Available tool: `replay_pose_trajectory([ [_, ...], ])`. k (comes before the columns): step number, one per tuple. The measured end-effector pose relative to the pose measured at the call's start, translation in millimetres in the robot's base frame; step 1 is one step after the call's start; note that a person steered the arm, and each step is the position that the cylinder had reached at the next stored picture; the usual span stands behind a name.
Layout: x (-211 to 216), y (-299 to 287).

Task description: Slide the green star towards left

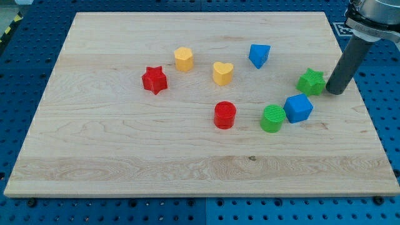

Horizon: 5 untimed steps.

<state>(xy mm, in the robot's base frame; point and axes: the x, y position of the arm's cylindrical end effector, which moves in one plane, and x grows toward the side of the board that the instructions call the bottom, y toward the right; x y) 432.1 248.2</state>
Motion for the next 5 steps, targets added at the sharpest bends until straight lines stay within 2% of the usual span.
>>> replay_pose_trajectory([
  [3, -9.0, -44.7],
  [4, 13.0, -21.6],
  [5, 58.5, 10.8],
])
